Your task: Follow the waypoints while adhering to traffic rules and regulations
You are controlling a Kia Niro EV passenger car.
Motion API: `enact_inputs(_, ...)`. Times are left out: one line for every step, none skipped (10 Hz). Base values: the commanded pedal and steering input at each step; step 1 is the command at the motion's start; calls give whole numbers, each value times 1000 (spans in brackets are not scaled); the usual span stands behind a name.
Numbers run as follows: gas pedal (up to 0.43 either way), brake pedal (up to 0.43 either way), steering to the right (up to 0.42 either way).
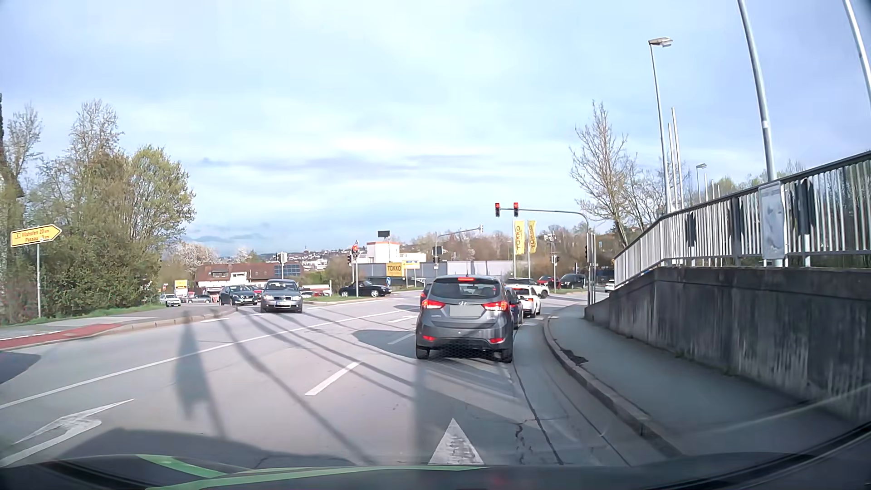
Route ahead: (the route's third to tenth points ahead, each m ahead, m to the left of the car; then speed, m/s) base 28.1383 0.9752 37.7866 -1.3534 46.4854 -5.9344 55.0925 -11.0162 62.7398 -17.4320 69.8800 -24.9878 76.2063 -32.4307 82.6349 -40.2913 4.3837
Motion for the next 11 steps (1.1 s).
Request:
enact_inputs(0, 244, 42)
enact_inputs(0, 250, 42)
enact_inputs(0, 250, 43)
enact_inputs(0, 256, 44)
enact_inputs(0, 262, 45)
enact_inputs(0, 262, 48)
enact_inputs(0, 262, 49)
enact_inputs(0, 262, 51)
enact_inputs(0, 262, 53)
enact_inputs(0, 268, 56)
enact_inputs(0, 268, 58)
